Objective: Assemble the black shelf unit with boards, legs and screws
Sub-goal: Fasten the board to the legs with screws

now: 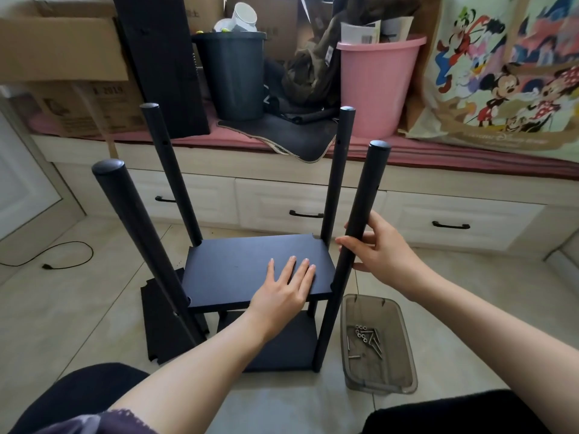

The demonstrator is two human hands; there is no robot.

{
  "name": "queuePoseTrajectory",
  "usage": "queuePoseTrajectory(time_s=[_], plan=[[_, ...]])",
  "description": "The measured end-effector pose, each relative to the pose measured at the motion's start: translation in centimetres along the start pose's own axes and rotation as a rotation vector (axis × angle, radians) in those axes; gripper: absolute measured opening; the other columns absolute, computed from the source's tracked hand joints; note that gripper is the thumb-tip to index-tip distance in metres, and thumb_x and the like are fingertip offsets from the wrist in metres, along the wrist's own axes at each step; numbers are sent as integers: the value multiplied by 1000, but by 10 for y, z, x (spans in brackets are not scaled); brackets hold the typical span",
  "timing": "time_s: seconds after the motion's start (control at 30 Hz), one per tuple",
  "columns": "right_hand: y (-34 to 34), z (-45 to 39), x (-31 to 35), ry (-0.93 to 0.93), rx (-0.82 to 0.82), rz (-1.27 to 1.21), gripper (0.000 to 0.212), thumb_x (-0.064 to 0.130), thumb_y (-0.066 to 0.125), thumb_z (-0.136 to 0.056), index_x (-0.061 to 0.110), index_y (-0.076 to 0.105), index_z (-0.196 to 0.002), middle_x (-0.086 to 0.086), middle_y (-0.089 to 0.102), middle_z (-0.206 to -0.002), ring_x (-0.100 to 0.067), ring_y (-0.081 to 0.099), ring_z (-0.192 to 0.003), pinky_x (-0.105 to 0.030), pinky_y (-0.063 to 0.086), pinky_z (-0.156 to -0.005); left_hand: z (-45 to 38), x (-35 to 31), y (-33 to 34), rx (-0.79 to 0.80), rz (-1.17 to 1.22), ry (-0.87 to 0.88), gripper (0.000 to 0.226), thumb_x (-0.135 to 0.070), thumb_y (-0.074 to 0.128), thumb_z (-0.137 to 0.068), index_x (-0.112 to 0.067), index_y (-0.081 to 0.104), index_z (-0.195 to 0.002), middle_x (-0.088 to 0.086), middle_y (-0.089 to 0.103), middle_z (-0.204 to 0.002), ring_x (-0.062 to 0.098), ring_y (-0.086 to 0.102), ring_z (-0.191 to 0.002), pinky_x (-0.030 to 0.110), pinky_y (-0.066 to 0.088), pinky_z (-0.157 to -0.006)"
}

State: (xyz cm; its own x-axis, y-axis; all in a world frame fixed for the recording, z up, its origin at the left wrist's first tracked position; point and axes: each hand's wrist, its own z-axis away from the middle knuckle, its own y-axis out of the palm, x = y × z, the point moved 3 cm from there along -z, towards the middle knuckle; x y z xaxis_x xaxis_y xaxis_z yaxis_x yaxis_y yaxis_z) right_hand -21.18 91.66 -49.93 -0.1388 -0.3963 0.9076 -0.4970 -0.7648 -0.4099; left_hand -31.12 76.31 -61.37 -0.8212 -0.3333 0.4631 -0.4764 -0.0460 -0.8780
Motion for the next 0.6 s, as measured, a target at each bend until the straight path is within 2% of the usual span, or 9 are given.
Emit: queuePoseTrajectory(time_s=[0.07, 0.17, 0.23, 0.33, 0.4, 0.43, 0.5, 0.53, 0.6], plan=[[1, 1, -1, -15, -8, 19, 32, 18, 64, -95, 33, 51, -119, 2, 71, -97, -13, 70, -91, -26, 60, -70, 1, -2, -2, -49, 2, 32, 83, -19, 93, -60, -15, 62, -137, 5, 64, -137, 27, 64, -123, 48, 59, -88], [0, 0, -4, -28, -2, 43, 28, 21, 64, -95, 39, 51, -111, 7, 70, -97, -9, 69, -92, -27, 60, -75, 1, 1, -5, -113, 15, 32, 82, -19, 94, -59, -16, 64, -136, 5, 65, -136, 28, 65, -122, 48, 59, -88], [0, -3, -11, 16, 43, 42, 17, 26, 64, -95, 39, 55, -101, 8, 70, -96, -7, 69, -93, -26, 59, -77, 2, 3, -9, -123, -9, 22, 79, -19, 94, -60, -16, 65, -134, 5, 66, -135, 28, 66, -120, 48, 59, -89], [8, -1, -24, 127, 138, 68, 19, 34, 69, -91, 45, 53, -93, 19, 64, -90, 13, 63, -84, -9, 50, -62, 2, 1, -10, -171, -38, 57, 74, -20, 91, -65, -15, 65, -135, 5, 65, -136, 27, 65, -121, 49, 58, -91], [16, 0, -34, 217, 190, 4, 22, 35, 71, -89, 45, 51, -91, 24, 60, -91, 22, 59, -74, -5, 46, -54, 2, -2, -9, -190, -31, 105, 70, -21, 88, -71, -16, 64, -136, 4, 64, -138, 27, 64, -123, 50, 57, -93], [20, 0, -39, 270, 209, -50, 20, 36, 71, -89, 43, 53, -91, 24, 61, -92, 17, 62, -76, -10, 49, -59, 2, -3, -9, -195, -25, 125, 68, -22, 87, -73, -16, 63, -137, 4, 63, -139, 26, 64, -123, 50, 56, -94], [26, 1, -47, 382, 247, -134, 19, 39, 72, -87, 39, 57, -99, 16, 65, -101, 0, 65, -92, -31, 53, -84, 2, -3, -7, -182, -24, 142, 69, -22, 86, -73, -16, 62, -138, 4, 62, -140, 26, 63, -124, 50, 55, -96], [28, 1, -47, 424, 266, -164, 24, 39, 71, -87, 36, 58, -107, 10, 66, -108, -10, 65, -99, -42, 51, -94, 2, -2, -7, -177, -20, 144, 70, -22, 87, -73, -15, 62, -138, 4, 62, -141, 27, 63, -125, 49, 55, -97], [29, 2, -46, 485, 291, -202, 42, 38, 71, -88, 29, 51, -123, 3, 62, -119, -23, 63, -108, -51, 46, -103, 3, 0, -7, -162, 0, 146, 71, -20, 86, -74, -14, 60, -140, 5, 60, -143, 28, 61, -127, 49, 53, -99]])
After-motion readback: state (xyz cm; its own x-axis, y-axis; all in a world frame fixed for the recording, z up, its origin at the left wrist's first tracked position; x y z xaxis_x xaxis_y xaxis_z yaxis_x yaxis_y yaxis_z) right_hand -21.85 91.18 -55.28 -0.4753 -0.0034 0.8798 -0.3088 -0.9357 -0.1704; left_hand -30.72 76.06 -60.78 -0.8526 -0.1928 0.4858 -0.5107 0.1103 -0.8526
